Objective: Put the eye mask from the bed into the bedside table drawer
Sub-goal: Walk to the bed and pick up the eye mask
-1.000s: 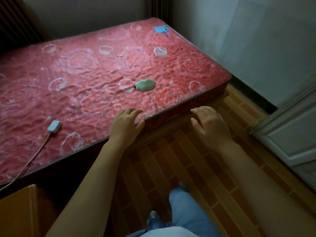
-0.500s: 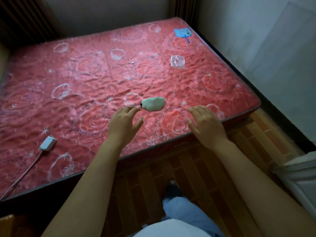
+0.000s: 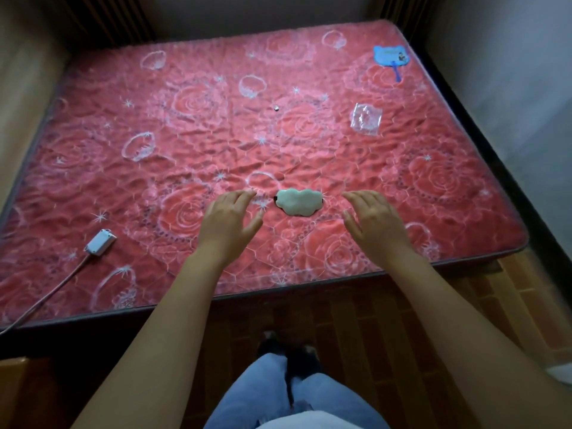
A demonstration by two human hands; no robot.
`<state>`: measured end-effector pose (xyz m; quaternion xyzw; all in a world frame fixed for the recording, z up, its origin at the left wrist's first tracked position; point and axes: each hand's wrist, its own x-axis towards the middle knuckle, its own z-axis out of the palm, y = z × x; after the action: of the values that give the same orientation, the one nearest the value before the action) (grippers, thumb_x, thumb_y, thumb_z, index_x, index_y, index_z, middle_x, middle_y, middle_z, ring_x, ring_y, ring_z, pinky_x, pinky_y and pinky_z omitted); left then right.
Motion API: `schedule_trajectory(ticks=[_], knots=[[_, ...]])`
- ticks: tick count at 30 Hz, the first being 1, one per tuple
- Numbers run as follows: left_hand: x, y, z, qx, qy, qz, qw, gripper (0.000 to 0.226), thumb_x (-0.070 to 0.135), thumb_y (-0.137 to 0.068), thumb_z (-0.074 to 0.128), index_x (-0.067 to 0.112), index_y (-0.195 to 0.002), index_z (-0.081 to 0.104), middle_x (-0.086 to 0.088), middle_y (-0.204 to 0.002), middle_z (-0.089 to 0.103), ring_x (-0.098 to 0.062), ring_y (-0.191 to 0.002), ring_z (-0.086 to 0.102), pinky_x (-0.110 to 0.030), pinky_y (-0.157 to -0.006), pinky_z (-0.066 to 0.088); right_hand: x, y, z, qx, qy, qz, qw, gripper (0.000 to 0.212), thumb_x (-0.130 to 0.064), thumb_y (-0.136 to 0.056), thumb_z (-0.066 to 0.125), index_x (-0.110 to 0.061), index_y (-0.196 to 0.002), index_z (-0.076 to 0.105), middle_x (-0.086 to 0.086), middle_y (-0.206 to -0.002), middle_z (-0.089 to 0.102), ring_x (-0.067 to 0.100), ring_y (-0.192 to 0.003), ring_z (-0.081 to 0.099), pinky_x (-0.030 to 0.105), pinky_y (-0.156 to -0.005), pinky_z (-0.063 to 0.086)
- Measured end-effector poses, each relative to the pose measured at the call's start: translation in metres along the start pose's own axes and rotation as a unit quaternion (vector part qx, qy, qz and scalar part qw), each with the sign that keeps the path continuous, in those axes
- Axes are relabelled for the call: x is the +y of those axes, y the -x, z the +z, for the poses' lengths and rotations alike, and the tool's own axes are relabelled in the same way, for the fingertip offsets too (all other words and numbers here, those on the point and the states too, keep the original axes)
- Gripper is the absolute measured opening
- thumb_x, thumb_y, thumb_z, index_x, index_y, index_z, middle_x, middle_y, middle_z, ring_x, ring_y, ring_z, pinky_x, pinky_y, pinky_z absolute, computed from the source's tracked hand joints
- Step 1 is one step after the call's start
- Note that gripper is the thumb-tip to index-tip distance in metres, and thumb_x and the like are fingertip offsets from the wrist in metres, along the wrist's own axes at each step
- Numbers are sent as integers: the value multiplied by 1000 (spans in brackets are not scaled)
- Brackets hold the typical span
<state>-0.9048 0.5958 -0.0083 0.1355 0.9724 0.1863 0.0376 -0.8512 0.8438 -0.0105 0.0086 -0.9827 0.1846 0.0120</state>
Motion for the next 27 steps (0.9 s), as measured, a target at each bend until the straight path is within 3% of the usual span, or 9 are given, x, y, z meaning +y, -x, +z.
schedule_trajectory(ticks=[12, 23, 27], knots=[[-40, -66, 58, -68, -13, 31, 997, 49, 36, -88, 47, 17, -133, 41, -9, -134, 51, -23, -124, 45, -44, -103, 39, 26, -46, 60, -49, -7, 59, 997, 39, -23, -92, 43, -7, -128, 45, 14, -126, 56, 28, -121, 44, 43, -99, 38], [-114, -159, 233, -138, -43, 29, 989, 51, 33, -88, 48, 11, -134, 39, -15, -136, 48, -30, -123, 44, -46, -97, 41, 102, -109, 239, -98, 2, 90, 991, 38, -24, -92, 42, -9, -126, 46, 11, -127, 55, 27, -119, 45, 43, -97, 40], [-141, -170, 290, -170, -69, 16, 983, 51, 33, -89, 48, 11, -134, 38, -15, -137, 46, -32, -124, 42, -46, -97, 41, 130, -121, 305, -142, 2, 94, 985, 42, -26, -92, 40, -11, -131, 40, 10, -136, 49, 25, -126, 40, 42, -101, 38]])
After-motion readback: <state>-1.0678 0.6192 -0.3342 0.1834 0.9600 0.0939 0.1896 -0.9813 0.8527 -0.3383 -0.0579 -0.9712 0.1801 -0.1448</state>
